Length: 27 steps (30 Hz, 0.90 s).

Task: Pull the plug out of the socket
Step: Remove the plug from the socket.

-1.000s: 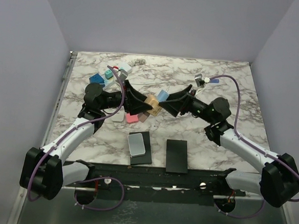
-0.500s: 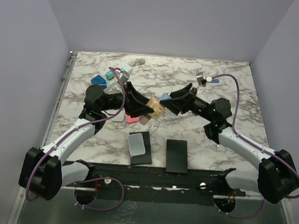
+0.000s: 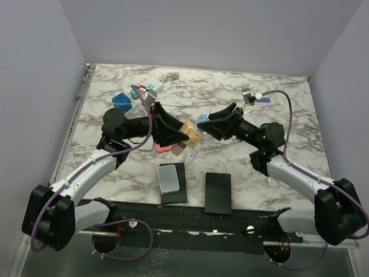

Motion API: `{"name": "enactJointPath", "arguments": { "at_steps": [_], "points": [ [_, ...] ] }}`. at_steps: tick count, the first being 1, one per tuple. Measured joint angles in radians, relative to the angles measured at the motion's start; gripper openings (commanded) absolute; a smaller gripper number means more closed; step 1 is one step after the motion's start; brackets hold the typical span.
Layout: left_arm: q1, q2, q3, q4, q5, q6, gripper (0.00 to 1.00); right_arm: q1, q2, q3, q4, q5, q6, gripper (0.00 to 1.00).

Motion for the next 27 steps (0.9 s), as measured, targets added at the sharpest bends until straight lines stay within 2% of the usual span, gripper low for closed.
{"name": "enactJointPath", "arguments": {
  "at_steps": [5, 15, 27],
  "points": [
    [0.0, 0.0, -0.003, 0.014, 0.0, -0.009, 0.0, -0.002, 0.001, 0.0, 0.002, 0.0, 0.016, 0.01],
    [0.002, 0.0, -0.021, 0.019, -0.009, -0.019, 0.0, -0.002, 0.013, 0.01, -0.039, 0.009, 0.029, 0.0],
    [0.008, 0.0, -0.058, 0.034, -0.049, -0.034, 0.0, -0.003, 0.069, 0.016, -0.001, 0.005, 0.071, 0.0]
  ]
}}
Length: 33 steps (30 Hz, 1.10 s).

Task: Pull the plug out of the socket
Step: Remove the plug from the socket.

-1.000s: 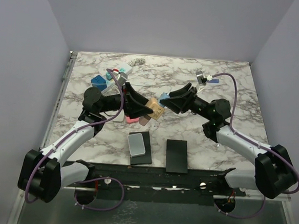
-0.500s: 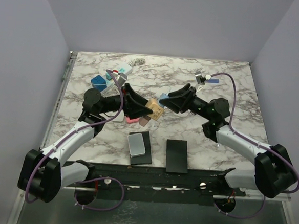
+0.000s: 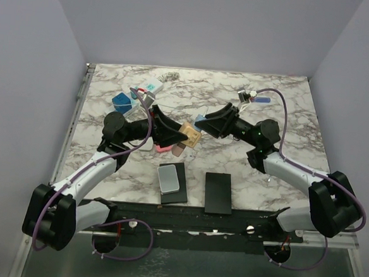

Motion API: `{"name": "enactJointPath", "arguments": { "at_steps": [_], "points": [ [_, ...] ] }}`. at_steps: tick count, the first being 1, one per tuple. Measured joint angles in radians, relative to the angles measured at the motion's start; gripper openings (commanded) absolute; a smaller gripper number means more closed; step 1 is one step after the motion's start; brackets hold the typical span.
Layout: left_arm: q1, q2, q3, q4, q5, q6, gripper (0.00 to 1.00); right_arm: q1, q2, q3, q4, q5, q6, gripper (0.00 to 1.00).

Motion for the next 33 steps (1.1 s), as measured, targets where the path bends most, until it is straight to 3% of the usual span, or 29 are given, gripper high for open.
{"name": "enactJointPath", "arguments": {
  "at_steps": [17, 27, 33],
  "points": [
    [0.039, 0.043, -0.008, 0.044, 0.02, -0.037, 0.0, 0.019, -0.005, -0.034, 0.005, 0.042, -0.057, 0.0],
    [0.057, 0.063, -0.009, 0.071, 0.064, -0.053, 0.0, 0.047, -0.068, -0.038, -0.111, 0.095, -0.154, 0.0],
    [0.061, 0.069, -0.009, 0.068, 0.074, -0.06, 0.0, 0.05, -0.071, -0.037, -0.134, 0.11, -0.124, 0.0]
  ]
}}
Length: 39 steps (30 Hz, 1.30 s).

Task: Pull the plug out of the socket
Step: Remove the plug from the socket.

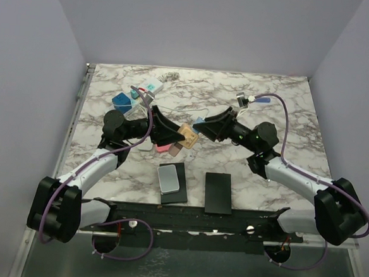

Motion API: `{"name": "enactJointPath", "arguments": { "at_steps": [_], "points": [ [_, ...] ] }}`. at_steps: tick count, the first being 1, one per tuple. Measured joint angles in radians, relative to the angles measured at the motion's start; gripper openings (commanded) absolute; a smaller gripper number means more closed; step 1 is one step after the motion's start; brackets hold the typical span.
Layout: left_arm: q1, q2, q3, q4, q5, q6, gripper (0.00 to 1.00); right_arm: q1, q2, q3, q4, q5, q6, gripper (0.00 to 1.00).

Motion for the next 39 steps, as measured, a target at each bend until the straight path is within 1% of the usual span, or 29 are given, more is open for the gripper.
{"name": "enactJointPath", "arguments": {
  "at_steps": [6, 13, 25, 31, 39],
  "points": [
    [0.005, 0.0, 0.0, -0.001, 0.016, -0.001, 0.0, -0.004, 0.007, 0.0, 0.0, -0.007, 0.053, 0.0],
    [0.005, -0.005, 0.0, -0.008, 0.019, 0.0, 0.0, -0.036, 0.032, 0.015, -0.003, -0.058, 0.121, 0.0],
    [0.006, -0.008, 0.0, -0.038, 0.018, 0.0, 0.0, -0.05, 0.076, 0.037, -0.001, -0.099, 0.172, 0.01],
    [0.006, -0.008, 0.0, -0.051, 0.011, -0.001, 0.0, -0.05, 0.079, 0.037, -0.005, -0.101, 0.163, 0.0],
    [0.005, -0.005, 0.0, -0.054, 0.009, 0.008, 0.0, -0.037, 0.026, 0.039, -0.096, -0.08, 0.083, 0.0]
  ]
}}
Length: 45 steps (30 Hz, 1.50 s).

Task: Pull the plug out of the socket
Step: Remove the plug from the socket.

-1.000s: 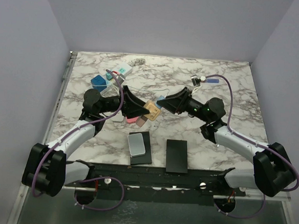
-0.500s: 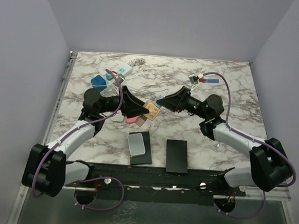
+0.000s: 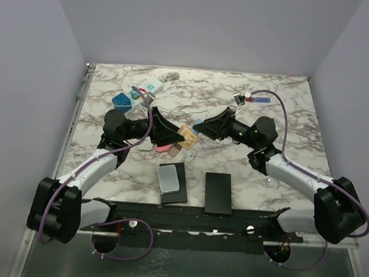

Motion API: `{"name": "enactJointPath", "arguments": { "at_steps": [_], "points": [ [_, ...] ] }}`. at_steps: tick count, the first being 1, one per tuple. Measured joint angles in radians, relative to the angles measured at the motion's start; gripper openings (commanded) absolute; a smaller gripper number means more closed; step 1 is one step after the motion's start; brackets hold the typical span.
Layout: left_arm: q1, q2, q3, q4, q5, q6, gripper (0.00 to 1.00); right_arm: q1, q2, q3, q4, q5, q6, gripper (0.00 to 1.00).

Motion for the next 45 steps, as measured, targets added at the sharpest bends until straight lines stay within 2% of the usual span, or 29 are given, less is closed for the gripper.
{"name": "enactJointPath", "arguments": {
  "at_steps": [9, 17, 26, 36, 45],
  "points": [
    [0.012, 0.0, 0.0, -0.004, 0.052, 0.022, 0.0, 0.082, -0.077, 0.019, -0.143, 0.132, -0.158, 0.0],
    [0.016, -0.002, 0.0, -0.016, 0.064, 0.035, 0.0, 0.1, -0.086, 0.02, -0.169, 0.172, -0.176, 0.0],
    [0.018, -0.008, 0.0, -0.026, 0.055, 0.039, 0.0, 0.062, -0.051, 0.06, -0.2, 0.101, -0.128, 0.0],
    [0.018, -0.013, 0.0, -0.079, 0.031, 0.05, 0.0, 0.016, 0.049, 0.055, -0.061, -0.003, -0.015, 0.0],
    [0.015, -0.013, 0.0, -0.077, 0.029, 0.057, 0.0, 0.016, 0.007, 0.053, -0.122, 0.007, -0.071, 0.0]
  ]
}}
